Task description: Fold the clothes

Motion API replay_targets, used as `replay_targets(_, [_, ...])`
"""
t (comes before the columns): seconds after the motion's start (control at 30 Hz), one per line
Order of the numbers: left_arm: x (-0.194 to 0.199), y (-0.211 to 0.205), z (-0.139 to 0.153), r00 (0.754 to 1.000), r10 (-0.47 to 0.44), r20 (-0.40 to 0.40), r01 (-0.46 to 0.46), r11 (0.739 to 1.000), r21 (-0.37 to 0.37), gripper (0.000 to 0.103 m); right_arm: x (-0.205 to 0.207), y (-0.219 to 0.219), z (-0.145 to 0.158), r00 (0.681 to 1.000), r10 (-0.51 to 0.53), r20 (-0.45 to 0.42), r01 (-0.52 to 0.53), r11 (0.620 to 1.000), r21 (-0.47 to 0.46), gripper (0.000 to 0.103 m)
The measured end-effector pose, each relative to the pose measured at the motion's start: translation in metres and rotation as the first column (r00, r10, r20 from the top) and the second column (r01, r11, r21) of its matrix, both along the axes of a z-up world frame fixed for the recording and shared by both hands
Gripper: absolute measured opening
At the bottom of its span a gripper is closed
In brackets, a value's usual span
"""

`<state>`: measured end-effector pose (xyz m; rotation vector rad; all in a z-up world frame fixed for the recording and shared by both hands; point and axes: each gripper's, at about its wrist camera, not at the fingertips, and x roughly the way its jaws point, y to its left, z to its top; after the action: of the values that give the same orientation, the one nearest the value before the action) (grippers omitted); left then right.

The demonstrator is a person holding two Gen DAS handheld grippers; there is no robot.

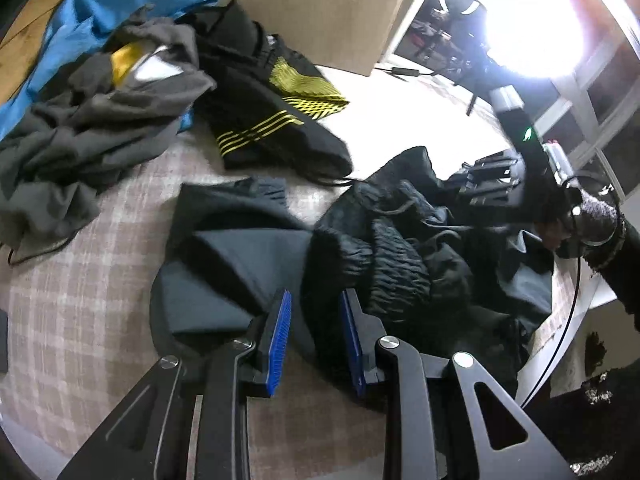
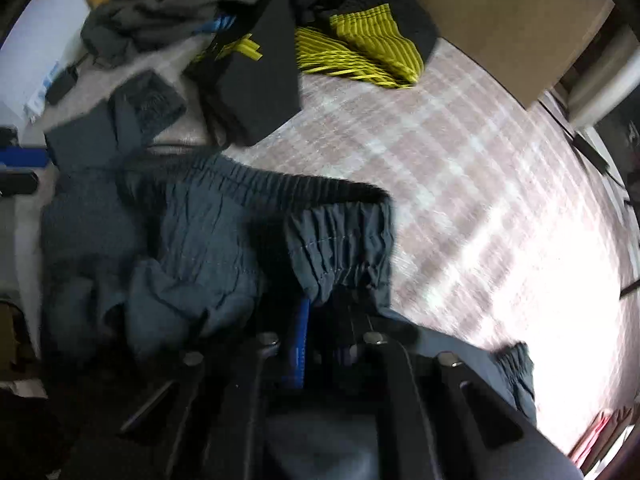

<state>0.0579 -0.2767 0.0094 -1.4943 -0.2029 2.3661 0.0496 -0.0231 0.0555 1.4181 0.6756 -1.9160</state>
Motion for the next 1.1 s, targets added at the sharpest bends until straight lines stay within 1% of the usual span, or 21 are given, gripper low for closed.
replay_targets(0.1, [-0.007,0.01,0.006,0.999,-0.038,-0.01,0.038,0.999,-0.008,0.025,-0.012,0.041,0.037,0.996,-0.084,0.016,0.085,0.99,-0.11,0.009])
replay_targets(0.17, [-0.012,0.016,0.006,0.998,-0.063,-0.005,0.063,0.998,-0.021,0.025,-0.026,0.074,0.059,0.986,-0.156,0.052,0.164,0.967,-0.196,0.009])
replay_targets(0.2, [-0.016,0.018,0.006,0.997,-0.072,-0.002,0.072,0.997,-0.03,0.025,-0.035,0.089,0.065,0.978,-0.206,0.042,0.21,0.955,-0.21,0.009])
replay_targets(0.27, [-0.024,0.023,0.005,0.996,-0.09,0.005,0.09,0.995,-0.043,0.026,-0.053,0.115,0.065,0.958,-0.288,0.001,0.283,0.94,-0.192,0.009])
replay_targets(0.37, [-0.039,0.034,-0.001,0.994,-0.111,0.024,0.112,0.992,-0.05,0.027,-0.07,0.135,0.042,0.945,-0.32,0.062,0.326,0.935,-0.138,0.011])
replay_targets(0.43, [-0.048,0.042,-0.002,0.991,-0.127,0.028,0.128,0.991,-0.036,0.027,-0.078,0.143,0.031,0.938,-0.332,0.099,0.342,0.931,-0.128,0.012])
replay_targets(0.47, [-0.054,0.047,-0.003,0.99,-0.139,0.031,0.139,0.99,-0.014,0.033,-0.08,0.146,0.029,0.935,-0.338,0.11,0.351,0.926,-0.14,0.013])
replay_targets(0.5, [-0.059,0.053,-0.005,0.988,-0.153,0.033,0.153,0.988,-0.002,0.036,-0.082,0.147,0.028,0.932,-0.343,0.12,0.359,0.921,-0.15,0.015])
replay_targets(0.53, [-0.064,0.058,-0.007,0.985,-0.166,0.035,0.166,0.986,0.009,0.041,-0.083,0.148,0.026,0.928,-0.347,0.133,0.365,0.919,-0.15,0.021])
replay_targets(0.57, [-0.069,0.064,-0.01,0.983,-0.178,0.039,0.177,0.984,0.014,0.042,-0.084,0.147,0.024,0.923,-0.357,0.145,0.377,0.915,-0.147,0.024])
replay_targets(0.63, [-0.08,0.074,-0.021,0.98,-0.191,0.057,0.19,0.982,0.014,0.042,-0.086,0.147,0.023,0.909,-0.379,0.174,0.404,0.903,-0.144,0.044])
replay_targets(0.7, [-0.091,0.084,-0.031,0.976,-0.206,0.071,0.205,0.978,0.026,0.042,-0.085,0.144,0.021,0.911,-0.353,0.213,0.389,0.907,-0.16,0.054])
replay_targets(0.73, [-0.093,0.089,-0.033,0.974,-0.216,0.074,0.214,0.976,0.028,0.04,-0.084,0.139,0.017,0.918,-0.337,0.208,0.372,0.915,-0.159,0.054])
replay_targets(0.77, [-0.094,0.094,-0.034,0.971,-0.226,0.076,0.224,0.974,0.03,0.04,-0.083,0.131,0.011,0.93,-0.321,0.176,0.348,0.926,-0.148,0.052])
replay_targets(0.8, [-0.096,0.099,-0.035,0.969,-0.236,0.078,0.234,0.972,0.032,0.04,-0.079,0.125,0.009,0.942,-0.308,0.135,0.325,0.937,-0.127,0.023])
replay_targets(0.83, [-0.098,0.103,-0.036,0.966,-0.245,0.08,0.243,0.969,0.034,0.04,-0.074,0.122,0.01,0.949,-0.298,0.105,0.309,0.945,-0.109,0.009])
replay_targets(0.87, [-0.099,0.107,-0.036,0.964,-0.254,0.077,0.253,0.967,0.027,0.04,-0.071,0.126,0.016,0.951,-0.294,0.093,0.304,0.945,-0.12,0.009])
replay_targets(0.93, [-0.095,0.109,-0.025,0.962,-0.272,0.039,0.273,0.962,-0.029,0.04,-0.064,0.147,0.039,0.951,-0.3,0.071,0.308,0.932,-0.189,0.009])
replay_targets(1.0, [-0.097,0.115,-0.019,0.956,-0.292,0.017,0.292,0.955,-0.047,0.04,-0.067,0.175,0.05,0.93,-0.364,0.056,0.368,0.905,-0.212,0.009])
replay_targets(1.07, [-0.102,0.124,-0.017,0.95,-0.311,0.007,0.311,0.949,-0.045,0.04,-0.074,0.201,0.047,0.902,-0.429,0.048,0.43,0.884,-0.182,0.009])
replay_targets(1.1, [-0.106,0.13,-0.019,0.948,-0.319,0.012,0.319,0.947,-0.045,0.04,-0.076,0.205,0.04,0.897,-0.438,0.059,0.442,0.883,-0.159,0.009])
